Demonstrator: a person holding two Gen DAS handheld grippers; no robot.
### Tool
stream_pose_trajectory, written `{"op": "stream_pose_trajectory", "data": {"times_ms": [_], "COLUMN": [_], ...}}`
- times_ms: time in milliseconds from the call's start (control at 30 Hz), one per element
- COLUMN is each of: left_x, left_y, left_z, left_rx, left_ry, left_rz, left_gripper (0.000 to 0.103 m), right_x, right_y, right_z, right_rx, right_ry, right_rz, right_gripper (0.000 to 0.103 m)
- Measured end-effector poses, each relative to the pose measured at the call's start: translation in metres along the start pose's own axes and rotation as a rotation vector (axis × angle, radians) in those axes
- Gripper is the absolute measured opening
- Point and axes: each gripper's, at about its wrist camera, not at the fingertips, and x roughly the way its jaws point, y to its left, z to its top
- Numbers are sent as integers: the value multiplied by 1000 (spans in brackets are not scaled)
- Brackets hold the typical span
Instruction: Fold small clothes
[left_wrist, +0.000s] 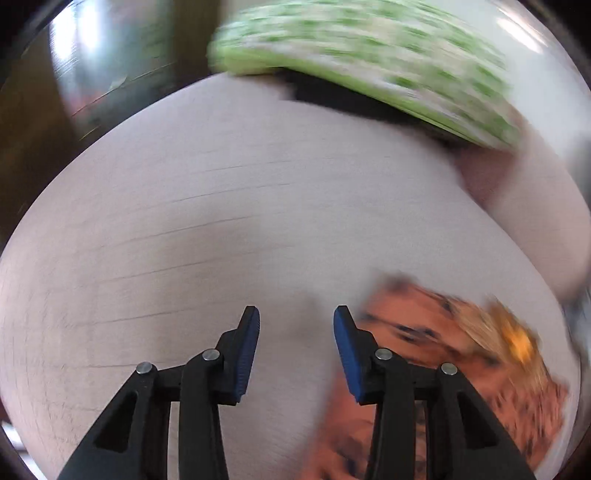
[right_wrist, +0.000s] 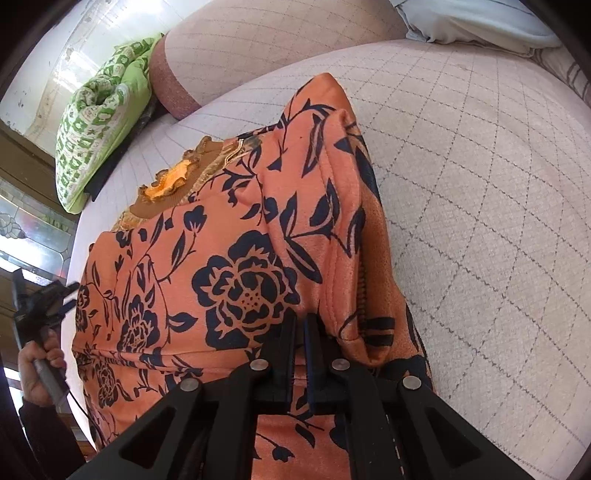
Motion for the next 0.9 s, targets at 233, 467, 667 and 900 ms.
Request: {"op": "stream_pose_trajectory", "data": {"times_ms": [233, 467, 667, 900], "left_x": [20, 39, 44, 11], "left_y": [-51, -39, -12, -1], "left_z": [-37, -14, 5, 16], "left_rx": [337, 281, 174, 42], "left_ry": [36, -14, -48, -31], "left_rz": [124, 208, 383, 151], "left_gripper": [57, 76, 69, 61], "right_x": [-1, -1, -2, -2], "right_y": [0, -1, -1, -1], "right_z": [0, -1, -1, 0], "right_rx": [0, -2, 2, 16], "right_ry": [-7, -7, -7, -1], "right_rz": [-1, 9, 15, 15], "right_gripper": [5, 5, 5, 5]}}
